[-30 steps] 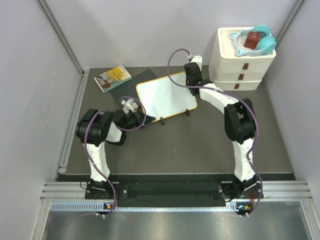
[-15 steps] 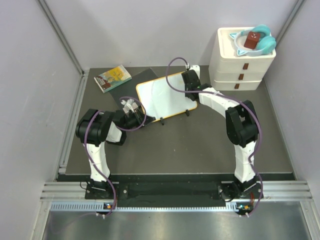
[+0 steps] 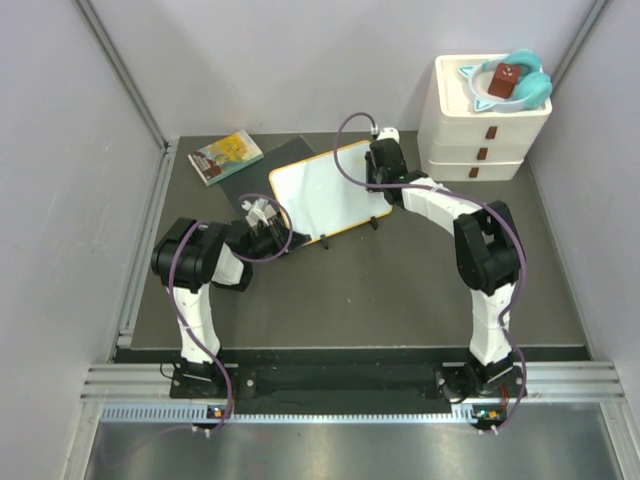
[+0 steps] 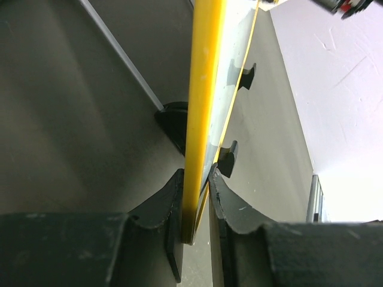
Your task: Erase the whiteboard
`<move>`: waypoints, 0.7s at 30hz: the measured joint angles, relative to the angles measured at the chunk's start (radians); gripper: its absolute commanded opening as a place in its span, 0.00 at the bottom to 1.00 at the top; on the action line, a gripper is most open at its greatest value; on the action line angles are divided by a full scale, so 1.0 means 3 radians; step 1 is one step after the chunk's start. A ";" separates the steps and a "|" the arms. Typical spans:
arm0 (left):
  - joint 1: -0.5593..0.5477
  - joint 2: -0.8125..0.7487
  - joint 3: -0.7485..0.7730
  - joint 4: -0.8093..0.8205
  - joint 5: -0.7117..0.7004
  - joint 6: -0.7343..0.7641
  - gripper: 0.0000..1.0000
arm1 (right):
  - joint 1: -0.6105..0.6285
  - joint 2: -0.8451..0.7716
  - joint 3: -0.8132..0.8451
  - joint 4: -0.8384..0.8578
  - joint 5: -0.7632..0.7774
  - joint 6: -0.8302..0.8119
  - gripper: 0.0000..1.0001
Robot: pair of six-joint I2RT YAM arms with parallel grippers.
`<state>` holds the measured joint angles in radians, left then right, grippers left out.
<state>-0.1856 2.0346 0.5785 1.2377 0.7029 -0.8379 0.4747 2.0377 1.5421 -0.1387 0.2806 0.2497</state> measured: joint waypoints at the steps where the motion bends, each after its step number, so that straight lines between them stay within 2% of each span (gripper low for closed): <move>1: 0.0000 0.0000 0.0000 -0.0004 -0.0003 0.0001 0.00 | -0.0006 -0.0009 -0.0022 0.0085 -0.0067 -0.0014 0.00; 9: 0.0000 0.0001 0.0000 -0.0028 -0.0003 0.0018 0.00 | -0.0013 -0.0014 -0.0121 0.0692 -0.0498 -0.0234 0.00; 21: 0.0000 0.0001 0.0000 -0.0029 -0.0003 0.0029 0.00 | -0.0160 0.0022 -0.0142 0.1020 -0.0863 -0.0381 0.00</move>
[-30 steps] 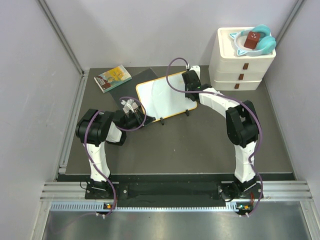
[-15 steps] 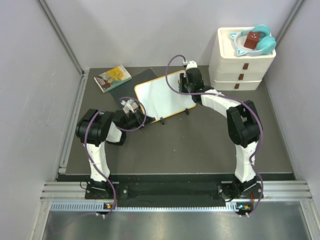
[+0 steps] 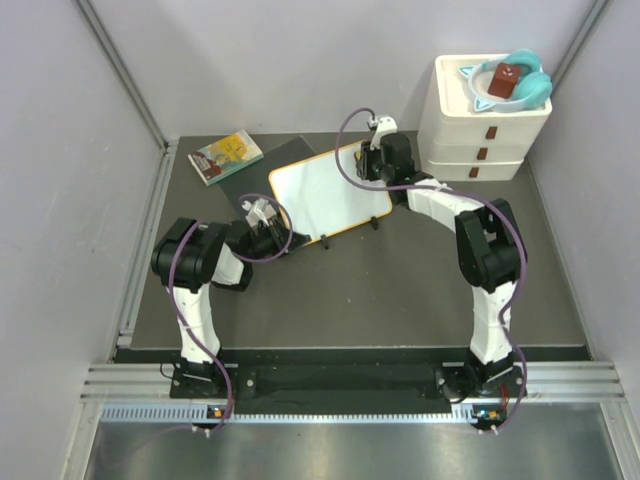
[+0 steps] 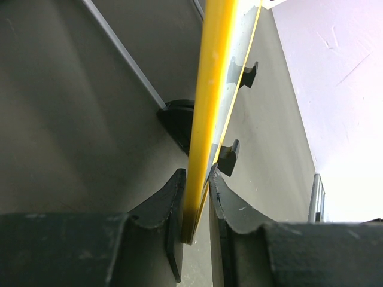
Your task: Erase the whiteboard
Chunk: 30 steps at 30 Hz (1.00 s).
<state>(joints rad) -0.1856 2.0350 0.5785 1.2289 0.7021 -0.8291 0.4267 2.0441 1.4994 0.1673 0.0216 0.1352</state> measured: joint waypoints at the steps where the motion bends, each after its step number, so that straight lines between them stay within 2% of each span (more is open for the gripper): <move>1: 0.0000 0.0000 0.0000 -0.0001 0.0001 0.0004 0.00 | -0.0025 0.0000 -0.0009 0.0047 -0.0037 0.0003 0.00; 13: -0.0001 0.0000 0.0000 0.0001 0.0005 0.0006 0.00 | -0.0226 -0.0131 -0.0640 0.0781 -0.0342 0.0058 0.00; 23: -0.0003 0.0000 0.0000 -0.0003 0.0014 0.0015 0.00 | -0.0230 -0.0328 -0.1073 0.0796 -0.0365 0.0149 0.00; 27: -0.0003 0.0000 0.0000 -0.0004 0.0013 0.0017 0.00 | -0.0230 -0.0328 -0.1054 0.0773 -0.0373 0.0148 0.00; 30: -0.0003 0.0000 0.0000 -0.0005 0.0013 0.0019 0.00 | -0.0230 -0.0256 -0.0830 0.0651 -0.0408 0.0146 0.00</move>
<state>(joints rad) -0.1864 2.0350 0.5785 1.2274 0.7059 -0.8234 0.3576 1.9675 1.2503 0.3626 -0.1009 0.1791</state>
